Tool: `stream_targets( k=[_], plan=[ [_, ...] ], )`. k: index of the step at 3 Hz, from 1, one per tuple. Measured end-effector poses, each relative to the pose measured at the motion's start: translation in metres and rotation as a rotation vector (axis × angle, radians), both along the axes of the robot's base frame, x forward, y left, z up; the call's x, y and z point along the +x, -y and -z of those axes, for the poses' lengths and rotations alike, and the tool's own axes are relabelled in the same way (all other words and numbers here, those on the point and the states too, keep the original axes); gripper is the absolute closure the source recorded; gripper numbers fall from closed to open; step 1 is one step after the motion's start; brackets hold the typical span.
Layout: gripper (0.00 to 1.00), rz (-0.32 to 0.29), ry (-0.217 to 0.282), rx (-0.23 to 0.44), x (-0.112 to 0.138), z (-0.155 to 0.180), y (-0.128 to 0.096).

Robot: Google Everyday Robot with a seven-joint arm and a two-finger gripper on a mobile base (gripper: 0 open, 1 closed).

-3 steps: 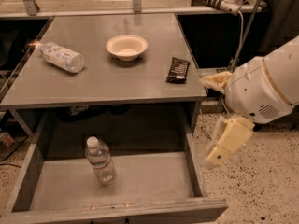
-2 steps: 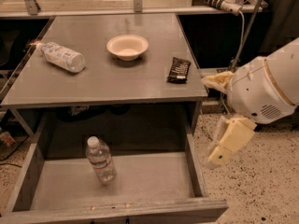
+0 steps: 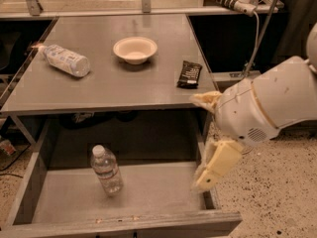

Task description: Pick water bottle from top drawer and place on counter

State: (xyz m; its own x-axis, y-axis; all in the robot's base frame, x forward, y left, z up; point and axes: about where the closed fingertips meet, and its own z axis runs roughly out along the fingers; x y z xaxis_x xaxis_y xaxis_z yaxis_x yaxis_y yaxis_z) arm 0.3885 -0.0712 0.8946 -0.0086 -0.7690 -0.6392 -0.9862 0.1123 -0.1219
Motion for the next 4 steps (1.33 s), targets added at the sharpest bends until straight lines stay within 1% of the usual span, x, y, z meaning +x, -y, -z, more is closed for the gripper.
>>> stream_targets(
  k=[1, 2, 3, 4],
  plan=[
    [0.00, -0.076, -0.036, 0.046, -0.013, 0.013, -0.045],
    [0.00, -0.080, -0.038, 0.048, -0.014, 0.013, -0.047],
    [0.00, -0.081, -0.043, 0.062, -0.010, 0.024, -0.051],
    [0.00, -0.085, -0.082, 0.066, 0.032, 0.058, -0.095]
  ],
)
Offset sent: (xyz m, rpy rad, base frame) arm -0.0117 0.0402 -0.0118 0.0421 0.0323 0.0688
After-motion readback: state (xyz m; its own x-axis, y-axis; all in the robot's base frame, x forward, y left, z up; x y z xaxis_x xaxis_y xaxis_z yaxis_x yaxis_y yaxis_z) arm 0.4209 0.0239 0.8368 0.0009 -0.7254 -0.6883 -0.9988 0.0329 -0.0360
